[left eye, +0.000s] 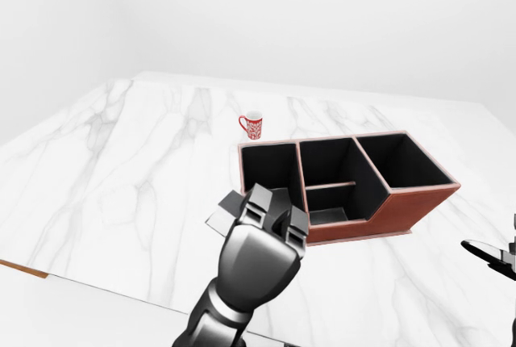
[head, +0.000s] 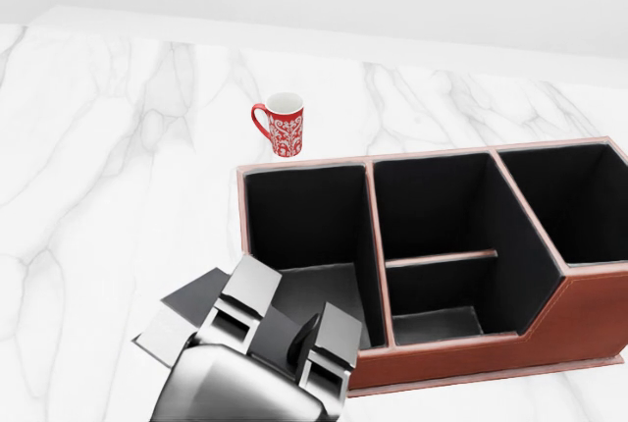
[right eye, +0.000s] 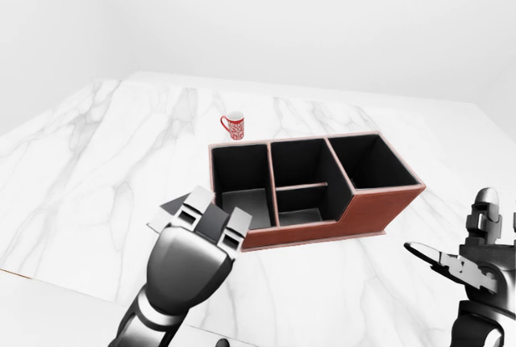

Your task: Pick up the book and place it in the left compartment of the caddy.

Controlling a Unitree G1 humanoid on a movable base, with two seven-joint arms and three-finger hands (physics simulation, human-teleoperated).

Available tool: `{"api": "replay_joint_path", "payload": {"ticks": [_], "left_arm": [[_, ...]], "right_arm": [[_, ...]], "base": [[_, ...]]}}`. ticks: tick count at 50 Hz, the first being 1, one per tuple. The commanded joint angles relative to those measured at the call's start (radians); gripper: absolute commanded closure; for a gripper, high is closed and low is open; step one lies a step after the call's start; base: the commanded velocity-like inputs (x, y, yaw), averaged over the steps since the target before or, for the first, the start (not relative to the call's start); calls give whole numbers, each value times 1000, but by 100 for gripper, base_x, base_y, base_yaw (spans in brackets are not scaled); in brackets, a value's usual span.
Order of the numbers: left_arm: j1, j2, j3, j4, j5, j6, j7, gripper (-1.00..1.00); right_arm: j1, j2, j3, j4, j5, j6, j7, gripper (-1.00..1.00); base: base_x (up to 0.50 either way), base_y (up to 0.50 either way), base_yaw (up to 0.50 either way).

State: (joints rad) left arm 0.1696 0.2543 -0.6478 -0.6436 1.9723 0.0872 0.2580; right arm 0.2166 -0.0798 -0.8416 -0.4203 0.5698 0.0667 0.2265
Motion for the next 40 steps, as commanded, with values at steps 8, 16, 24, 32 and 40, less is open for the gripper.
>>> {"api": "replay_joint_path", "payload": {"ticks": [8, 16, 24, 32, 40], "left_arm": [[-177, -11, -49, 41, 0, 0, -95, 100], [-246, -48, -60, 109, 0, 0, -150, 100], [-300, -116, -17, 206, 0, 0, -192, 100], [-343, -145, -10, 222, 0, 0, -221, 100], [-385, -160, 3, 236, 0, 0, -251, 100]], "right_arm": [[-1, -1, -1, 1, -1, 0, 1, -100], [0, -1, 0, 0, -2, -1, 1, -100], [-1, 0, 1, 2, -3, -4, 3, -100], [-1, 1, 2, 2, -4, -3, 4, -100], [-1, 0, 4, 2, -4, -3, 3, -100]], "base": [[0, 0, 0], [0, 0, 0], [0, 0, 0], [0, 0, 0], [0, 0, 0]]}}
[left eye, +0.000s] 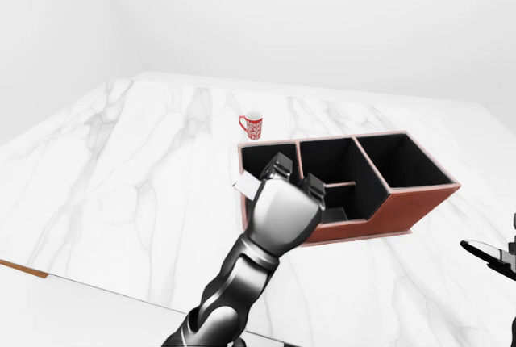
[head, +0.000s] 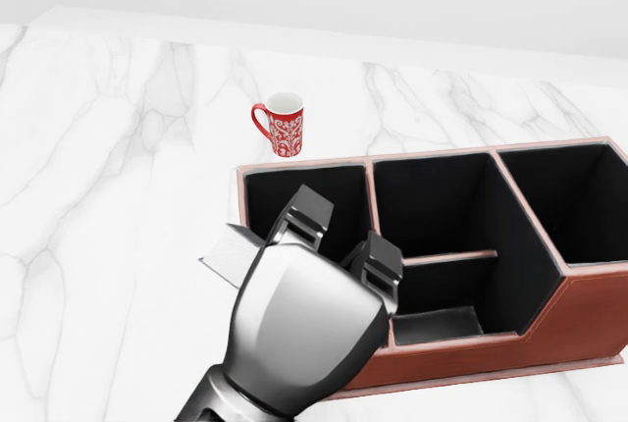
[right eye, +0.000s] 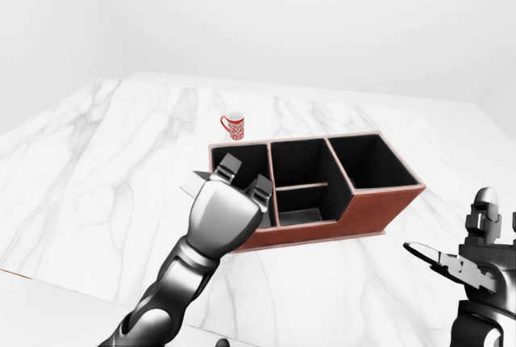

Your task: Pick up the book and place it in the left compartment of the caddy.

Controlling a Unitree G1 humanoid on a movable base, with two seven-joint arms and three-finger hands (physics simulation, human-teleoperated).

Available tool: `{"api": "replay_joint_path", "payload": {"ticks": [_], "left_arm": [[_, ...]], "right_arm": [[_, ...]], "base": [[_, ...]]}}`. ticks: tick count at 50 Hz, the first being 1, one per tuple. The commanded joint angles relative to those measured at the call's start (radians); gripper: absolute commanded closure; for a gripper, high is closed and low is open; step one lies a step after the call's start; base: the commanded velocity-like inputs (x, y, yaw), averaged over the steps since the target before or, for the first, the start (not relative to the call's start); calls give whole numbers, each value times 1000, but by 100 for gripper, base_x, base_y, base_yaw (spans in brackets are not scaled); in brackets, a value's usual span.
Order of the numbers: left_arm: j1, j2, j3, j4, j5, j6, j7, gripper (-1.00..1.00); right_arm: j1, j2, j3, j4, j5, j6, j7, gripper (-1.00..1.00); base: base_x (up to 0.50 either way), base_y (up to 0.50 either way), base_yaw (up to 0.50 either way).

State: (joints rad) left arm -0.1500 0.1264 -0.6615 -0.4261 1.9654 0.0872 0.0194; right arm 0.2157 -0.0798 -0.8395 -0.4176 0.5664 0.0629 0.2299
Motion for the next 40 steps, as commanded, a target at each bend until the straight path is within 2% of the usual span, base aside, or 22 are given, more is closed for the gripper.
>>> {"api": "replay_joint_path", "payload": {"ticks": [1, 2, 6, 11, 16, 21, 29, 40], "left_arm": [[-68, -35, 18, 20, 7, 0, -13, 100], [-66, -51, 30, 22, 7, 0, -9, 100], [-83, -55, 25, 40, 7, 0, -13, 100], [-114, -33, -19, 38, 7, 0, -41, 100], [-142, -28, -29, 37, 7, 0, -68, 100], [-156, -47, -10, 48, 7, 0, -77, 100], [-149, -118, 52, 114, 7, 0, -43, 100], [-169, -149, 78, 173, 7, 0, -37, 100]], "right_arm": [[-1, -1, 1, 1, -1, 0, 0, -100], [-1, -1, 2, 2, -1, 0, 0, -100], [1, 0, 0, -4, 1, 4, -1, -100], [-3, -1, 4, 9, -3, -5, 2, -100], [-1, -1, 1, 3, 0, 0, 1, -100], [-1, -1, 1, 2, 0, 1, 0, -100], [-2, -2, 4, 9, -2, -5, 2, -100], [0, 0, 1, 0, -2, 4, 3, -100]], "base": [[0, 0, 0], [0, 0, 0], [0, 0, 0], [0, 0, 0], [0, 0, 0], [0, 0, 0], [0, 0, 0], [0, 0, 0]]}}
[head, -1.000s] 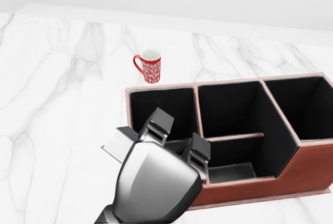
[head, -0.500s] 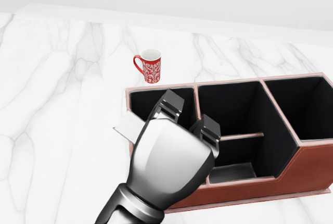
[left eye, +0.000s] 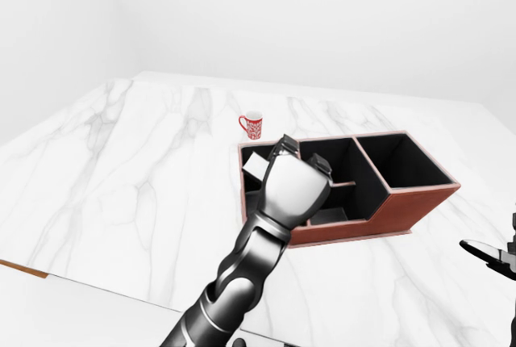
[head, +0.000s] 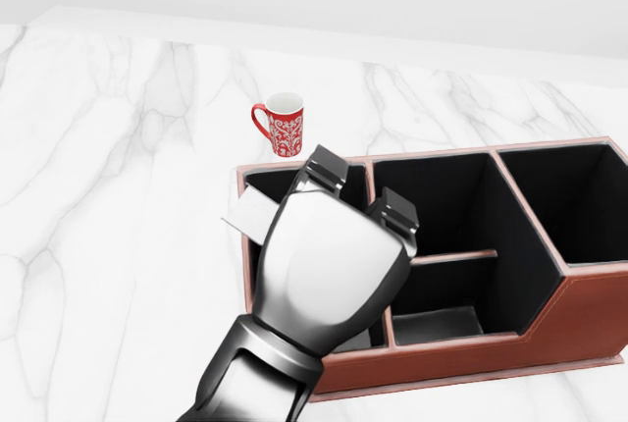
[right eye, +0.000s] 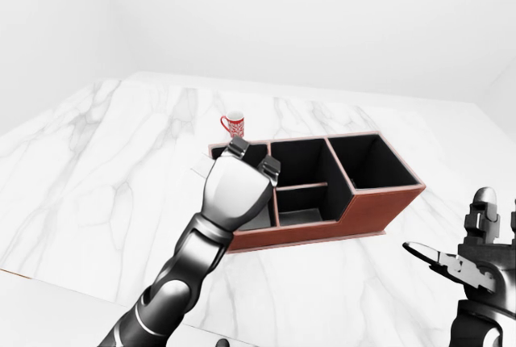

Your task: Pick up the book and place it in the left compartment of the caddy.

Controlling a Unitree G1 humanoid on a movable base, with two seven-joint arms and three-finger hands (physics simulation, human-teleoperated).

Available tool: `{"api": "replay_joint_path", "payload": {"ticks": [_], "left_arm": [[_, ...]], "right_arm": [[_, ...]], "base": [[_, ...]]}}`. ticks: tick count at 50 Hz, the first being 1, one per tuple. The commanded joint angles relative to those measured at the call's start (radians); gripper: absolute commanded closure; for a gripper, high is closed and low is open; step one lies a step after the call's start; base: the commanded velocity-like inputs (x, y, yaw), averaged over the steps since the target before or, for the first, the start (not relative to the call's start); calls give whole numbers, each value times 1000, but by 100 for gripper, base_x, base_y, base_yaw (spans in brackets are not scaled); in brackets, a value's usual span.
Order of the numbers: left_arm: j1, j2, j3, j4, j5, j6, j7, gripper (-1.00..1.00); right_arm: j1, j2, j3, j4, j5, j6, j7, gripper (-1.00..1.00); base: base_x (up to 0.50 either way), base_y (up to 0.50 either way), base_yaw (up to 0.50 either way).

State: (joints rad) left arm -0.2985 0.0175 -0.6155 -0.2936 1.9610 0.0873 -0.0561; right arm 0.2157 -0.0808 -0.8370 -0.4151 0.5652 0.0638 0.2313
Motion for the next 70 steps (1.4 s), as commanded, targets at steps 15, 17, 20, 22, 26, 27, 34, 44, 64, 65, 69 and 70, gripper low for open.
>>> {"api": "replay_joint_path", "payload": {"ticks": [15, 17, 20, 22, 26, 27, 34, 44, 64, 65, 69, 70], "left_arm": [[-28, -112, 112, 130, 11, 0, 88, 100], [-27, -125, 128, 143, 11, 0, 100, 100], [-32, -135, 142, 163, 11, 0, 109, 100], [-31, -146, 153, 176, 11, 0, 118, 100], [-21, -169, 164, 168, 11, 0, 125, 100], [-5, -193, 173, 148, 5, 0, 130, 100], [-2, -205, 182, 151, 11, 0, 126, 100], [-2, -220, 191, 153, 11, 0, 124, 100], [41, -242, 155, 81, 11, 0, 112, 100], [41, -241, 152, 81, 11, 0, 111, 100], [53, -221, 105, 45, 11, 0, 89, 100], [54, -220, 101, 43, 11, 0, 88, 100]], "right_arm": [[-1, 1, 1, 2, -4, 0, 2, -100], [-1, 1, 2, 1, -4, 0, 1, -100], [-2, 0, 3, 4, -6, -2, 2, -100], [-3, -1, 4, 6, -5, -2, 0, -100], [-2, -1, 7, 7, -6, -6, 0, -100], [-3, -1, 7, 9, -7, -7, 0, -100], [2, 1, 4, 1, -2, -1, 0, -100], [1, 1, 2, 0, -3, 2, -1, -100], [0, 2, 4, 4, -8, 0, 3, -100], [1, 2, 4, 1, -8, 1, 2, -100], [-1, 2, 5, 6, -8, -1, 3, -100], [0, 2, 5, 4, -8, -1, 2, -100]], "base": [[0, 0, 0], [0, 0, 0], [0, 0, 0], [0, 0, 0], [0, 0, 0], [0, 0, 0], [0, 0, 0], [0, 0, 0], [0, 0, 0], [0, 0, 0], [0, 0, 0], [0, 0, 0]]}}
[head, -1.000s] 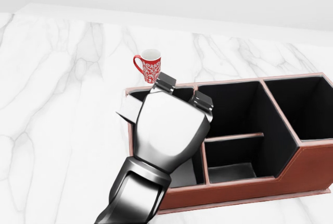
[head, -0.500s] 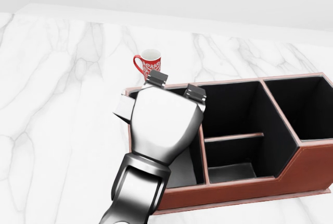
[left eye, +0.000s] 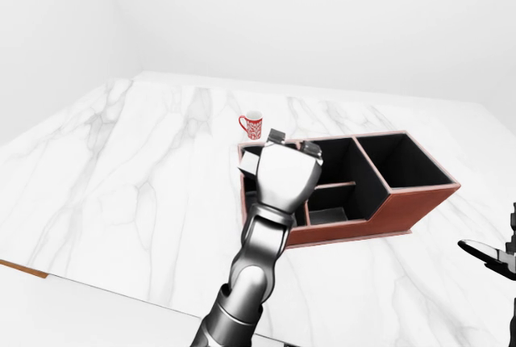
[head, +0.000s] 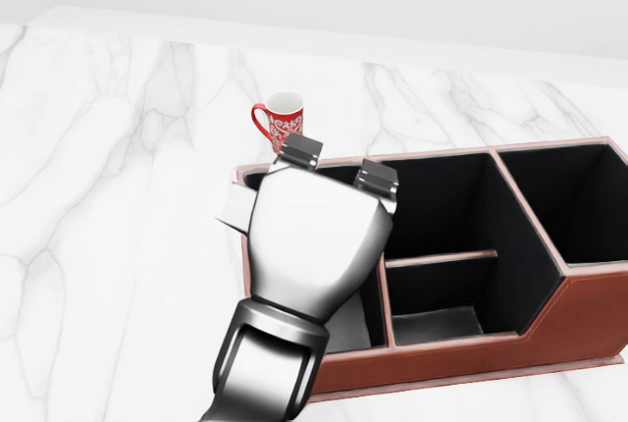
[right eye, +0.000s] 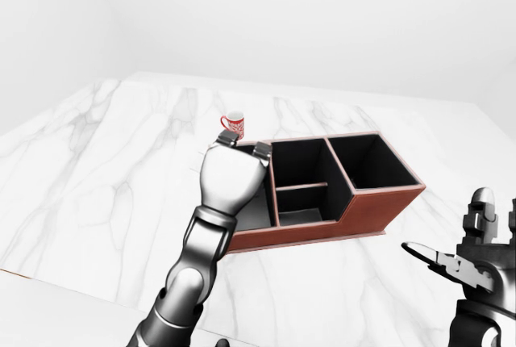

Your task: Pick up the book and place it in the left compartment of the caddy.

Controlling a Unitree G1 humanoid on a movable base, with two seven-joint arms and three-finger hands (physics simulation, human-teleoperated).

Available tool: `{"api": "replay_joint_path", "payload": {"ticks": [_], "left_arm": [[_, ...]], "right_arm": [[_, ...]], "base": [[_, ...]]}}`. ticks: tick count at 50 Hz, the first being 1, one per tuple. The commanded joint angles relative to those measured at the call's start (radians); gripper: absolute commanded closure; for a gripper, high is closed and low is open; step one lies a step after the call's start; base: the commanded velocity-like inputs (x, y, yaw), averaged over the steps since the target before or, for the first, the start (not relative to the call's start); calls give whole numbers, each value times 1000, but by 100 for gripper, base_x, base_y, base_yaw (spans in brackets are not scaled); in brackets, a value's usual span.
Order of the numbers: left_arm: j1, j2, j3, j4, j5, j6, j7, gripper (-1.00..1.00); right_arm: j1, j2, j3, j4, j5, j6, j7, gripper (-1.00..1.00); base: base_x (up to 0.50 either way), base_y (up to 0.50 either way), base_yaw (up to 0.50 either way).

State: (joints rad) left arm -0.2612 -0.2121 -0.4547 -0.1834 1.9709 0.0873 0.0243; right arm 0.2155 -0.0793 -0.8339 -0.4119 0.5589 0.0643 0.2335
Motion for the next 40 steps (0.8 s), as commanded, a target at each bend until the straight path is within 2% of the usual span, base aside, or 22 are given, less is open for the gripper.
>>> {"api": "replay_joint_path", "payload": {"ticks": [1, 8, 14, 15, 17, 22, 32, 34, 40], "left_arm": [[15, 11, -65, -72, 1, 0, 4, 100], [8, 18, -84, -65, 1, 0, -1, 100], [-5, 5, -51, -2, 1, 0, 35, 100], [-14, 16, -56, 13, 1, 0, 33, 100], [-16, 2, -33, 38, 1, 0, 48, 100], [-28, 4, -28, 75, 1, 0, 57, 100], [-40, 4, -16, 107, 1, 0, 63, 100], [-50, -6, 5, 147, 1, 0, 75, 100], [-59, -16, 13, 183, 1, 0, 85, 100]], "right_arm": [[-2, 0, 3, 7, -4, -6, 2, -100], [0, -1, 2, 0, -1, 1, -2, -100], [-2, 0, 2, 3, -3, -1, 0, -100], [-2, -1, 2, 3, -3, -1, 0, -100], [1, -1, 1, -3, 0, 3, -2, -100], [-3, -2, 3, 10, -4, -6, 1, -100], [0, 0, 1, 1, -1, 1, 0, -100], [1, 1, 0, 1, -1, 1, -1, -100], [-1, -1, -1, 7, 0, 1, -2, -100]], "base": [[0, 0, 0], [0, 0, 0], [0, 0, 0], [0, 0, 0], [0, 0, 0], [0, 0, 0], [0, 0, 0], [0, 0, 0], [0, 0, 0]]}}
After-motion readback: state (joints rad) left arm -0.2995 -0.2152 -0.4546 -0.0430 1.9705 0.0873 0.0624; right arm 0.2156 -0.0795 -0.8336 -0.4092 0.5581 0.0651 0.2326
